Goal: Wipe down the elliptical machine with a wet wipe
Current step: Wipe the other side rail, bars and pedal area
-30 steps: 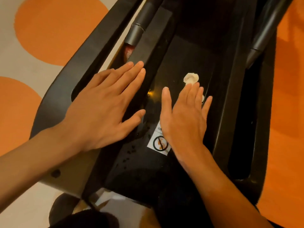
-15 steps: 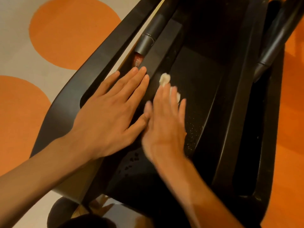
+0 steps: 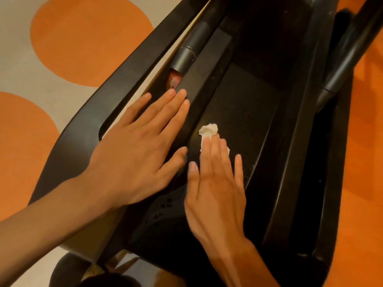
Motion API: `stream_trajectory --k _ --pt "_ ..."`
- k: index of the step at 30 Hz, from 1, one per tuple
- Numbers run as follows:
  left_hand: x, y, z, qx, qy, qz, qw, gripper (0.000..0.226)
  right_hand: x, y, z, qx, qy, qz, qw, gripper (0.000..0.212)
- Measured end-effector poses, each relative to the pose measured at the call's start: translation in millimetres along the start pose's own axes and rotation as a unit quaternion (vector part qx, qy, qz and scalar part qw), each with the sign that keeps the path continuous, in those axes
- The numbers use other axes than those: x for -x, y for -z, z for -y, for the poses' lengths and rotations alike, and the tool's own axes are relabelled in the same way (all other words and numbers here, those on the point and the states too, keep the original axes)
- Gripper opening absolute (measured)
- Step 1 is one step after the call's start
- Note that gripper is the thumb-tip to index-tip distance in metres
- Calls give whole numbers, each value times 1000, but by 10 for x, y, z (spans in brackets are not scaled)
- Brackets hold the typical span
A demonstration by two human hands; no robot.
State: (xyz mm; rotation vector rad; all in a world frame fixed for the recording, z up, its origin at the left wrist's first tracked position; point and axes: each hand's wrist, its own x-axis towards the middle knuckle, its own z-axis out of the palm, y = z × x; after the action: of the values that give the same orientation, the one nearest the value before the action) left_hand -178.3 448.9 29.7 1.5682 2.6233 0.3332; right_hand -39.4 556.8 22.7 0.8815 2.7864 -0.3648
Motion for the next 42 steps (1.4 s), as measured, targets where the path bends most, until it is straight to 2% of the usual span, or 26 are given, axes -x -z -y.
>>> stream_trajectory --k 3,5,8,10,13,18,22,24,26,29,32,36,40,42 --pt "-1 2 4 3 -1 3 1000 74 -596 172 -272 -21 -60 -61 996 64" --pt "2 -5 -8 6 1 0 1000 75 -770 301 -287 -44 -65 -58 995 57" --pt "0 1 -9 4 6 -4 1000 76 -416 288 -203 -85 -70 -33 993 45" --pt "-10 1 -3 8 4 -5 1000 76 -332 271 -231 -90 -74 -26 993 49" --pt "-10 -7 10 8 -3 -4 1000 76 -672 353 -280 -84 -105 -18 991 49" --pt "-7 -14 17 5 0 -13 1000 75 -352 279 -226 -91 -40 -15 995 56" --pt "-18 -19 25 -3 -10 -8 1000 77 -721 474 -300 -58 -65 14 996 50" --pt "-4 -23 32 -9 -9 -7 1000 77 -661 495 -314 -73 -47 7 996 53" --pt "-1 -32 26 -11 -5 -16 1000 78 -305 397 -267 -93 -52 35 994 61" --pt "-17 -51 14 -7 -7 -15 1000 79 273 147 -139 -70 -59 53 994 67" --pt "-20 -50 19 -3 -7 -17 1000 79 152 104 -109 -56 -66 -4 996 72" --pt "-33 -54 17 -1 -14 -15 1000 80 -183 263 -253 -59 -116 38 991 75" --pt "-20 -64 17 -7 -9 -22 1000 80 383 12 -60 -15 -102 14 995 89" --pt "-37 -63 21 -2 -11 -22 1000 80 389 -17 -56 -10 -105 17 994 89"
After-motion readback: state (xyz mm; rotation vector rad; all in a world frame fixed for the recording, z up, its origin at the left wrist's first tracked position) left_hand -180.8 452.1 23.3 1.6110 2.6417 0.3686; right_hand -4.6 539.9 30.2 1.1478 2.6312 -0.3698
